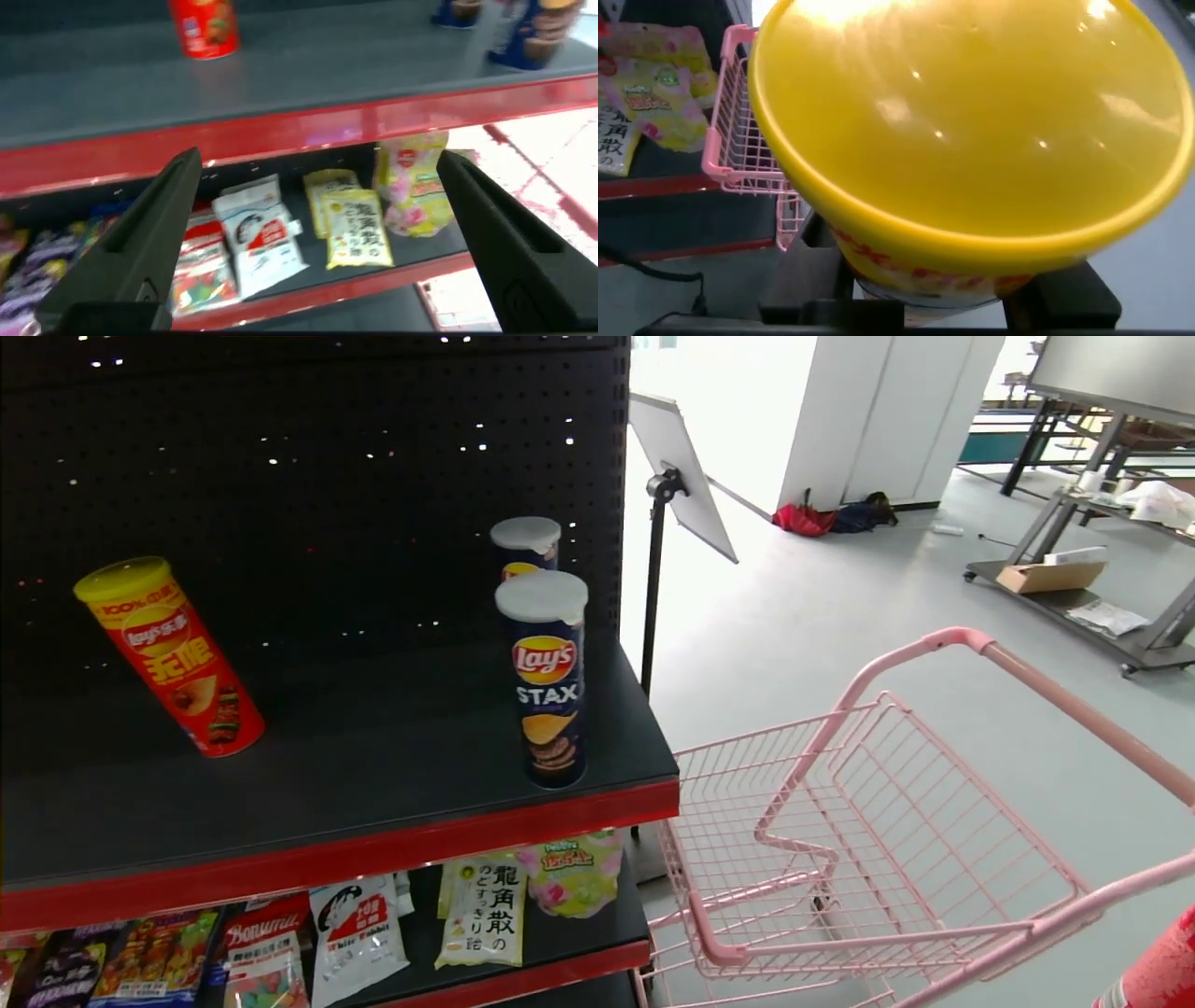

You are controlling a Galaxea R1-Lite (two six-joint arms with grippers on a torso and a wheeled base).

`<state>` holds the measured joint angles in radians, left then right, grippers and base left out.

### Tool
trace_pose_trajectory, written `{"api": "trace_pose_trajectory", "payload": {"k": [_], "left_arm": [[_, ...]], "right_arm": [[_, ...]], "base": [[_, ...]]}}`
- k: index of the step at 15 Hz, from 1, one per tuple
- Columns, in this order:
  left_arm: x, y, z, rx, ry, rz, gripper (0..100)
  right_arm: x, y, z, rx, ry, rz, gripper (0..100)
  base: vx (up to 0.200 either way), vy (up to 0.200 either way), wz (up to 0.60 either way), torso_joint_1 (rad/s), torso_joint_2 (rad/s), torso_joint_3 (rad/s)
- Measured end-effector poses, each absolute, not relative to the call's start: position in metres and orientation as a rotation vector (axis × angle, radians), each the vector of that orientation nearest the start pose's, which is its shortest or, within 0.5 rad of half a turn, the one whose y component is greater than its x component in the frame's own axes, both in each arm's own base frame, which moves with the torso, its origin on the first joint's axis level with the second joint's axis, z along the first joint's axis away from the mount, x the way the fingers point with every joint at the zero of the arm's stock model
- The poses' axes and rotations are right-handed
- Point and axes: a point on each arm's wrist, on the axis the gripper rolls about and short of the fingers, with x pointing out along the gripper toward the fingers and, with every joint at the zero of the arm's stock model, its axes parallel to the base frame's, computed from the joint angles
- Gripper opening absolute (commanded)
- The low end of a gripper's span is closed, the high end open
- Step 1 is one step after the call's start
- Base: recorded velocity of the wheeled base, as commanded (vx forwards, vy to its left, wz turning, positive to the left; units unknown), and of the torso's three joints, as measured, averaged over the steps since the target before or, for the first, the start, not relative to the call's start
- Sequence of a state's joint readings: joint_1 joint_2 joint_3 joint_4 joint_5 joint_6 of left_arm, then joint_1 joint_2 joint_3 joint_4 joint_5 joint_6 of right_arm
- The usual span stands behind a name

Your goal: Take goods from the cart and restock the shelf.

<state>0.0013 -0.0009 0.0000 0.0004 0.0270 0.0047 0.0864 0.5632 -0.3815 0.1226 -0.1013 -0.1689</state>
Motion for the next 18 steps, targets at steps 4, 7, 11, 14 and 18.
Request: {"api": "trace_pose_trajectory", "payload": {"k": [4, 7, 11, 14, 18], "left_arm": [[-0.023, 0.001, 0.075, 0.006, -0.001, 0.029, 100], [-0.023, 0.001, 0.075, 0.006, -0.001, 0.029, 100], [-0.023, 0.001, 0.075, 0.007, 0.0, 0.029, 100], [-0.023, 0.001, 0.075, 0.007, -0.001, 0.028, 100], [-0.023, 0.001, 0.075, 0.006, -0.001, 0.028, 100]], "right_arm": [[0.028, 0.0, 0.17, -0.197, 0.303, 0.013, 0], [0.023, 0.0, 0.162, -0.194, 0.3, 0.013, 0], [0.012, -0.001, 0.15, -0.184, 0.267, 0.039, 0], [0.008, -0.001, 0.147, -0.183, 0.252, 0.035, 0], [0.007, -0.001, 0.145, -0.183, 0.247, 0.04, 0]], "base": [[0.0, 0.0, 0.45, -0.001, 0.0, 0.001], [0.0, 0.067, 0.0, 0.002, 0.0, 0.002], [0.0, 0.2, 0.0, 0.004, 0.0, 0.0], [0.0, 0.2, 0.0, -0.002, 0.0, 0.001], [0.0, 0.2, 0.0, 0.001, 0.0, 0.001]]}}
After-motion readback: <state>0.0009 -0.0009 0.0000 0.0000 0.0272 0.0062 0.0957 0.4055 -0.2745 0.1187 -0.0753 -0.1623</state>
